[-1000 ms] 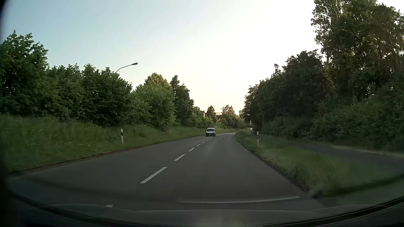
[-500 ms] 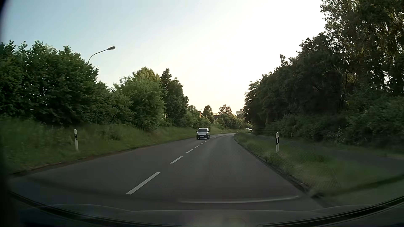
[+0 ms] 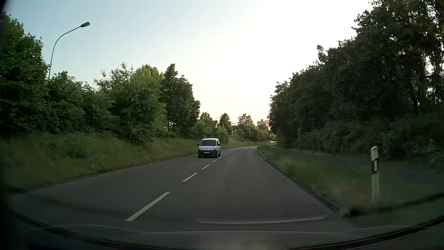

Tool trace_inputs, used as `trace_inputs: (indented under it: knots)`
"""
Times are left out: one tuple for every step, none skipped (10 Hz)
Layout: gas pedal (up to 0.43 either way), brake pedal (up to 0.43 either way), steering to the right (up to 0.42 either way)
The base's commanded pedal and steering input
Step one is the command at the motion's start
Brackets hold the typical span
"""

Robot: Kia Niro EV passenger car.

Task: Follow the waypoints while adhering to traffic rules and regulations

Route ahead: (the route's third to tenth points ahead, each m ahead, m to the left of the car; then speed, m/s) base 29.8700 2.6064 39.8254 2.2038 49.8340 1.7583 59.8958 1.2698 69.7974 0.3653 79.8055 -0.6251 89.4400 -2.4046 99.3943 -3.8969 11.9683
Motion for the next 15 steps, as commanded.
trace_inputs:
  knots:
    - [0.039,0.030,0.007]
    - [0.039,0.030,0.007]
    - [0.039,0.030,0.007]
    - [0.039,0.030,0.007]
    - [0.039,0.030,0.007]
    - [0.039,0.030,0.007]
    - [0.039,0.030,0.007]
    - [0.039,0.030,0.007]
    - [0.039,0.030,0.007]
    - [0.039,0.030,0.007]
    - [0.039,0.030,0.007]
    - [0.039,0.030,0.007]
    - [0.039,0.030,0.007]
    - [0.039,0.030,0.007]
    - [0.039,0.024,0.005]
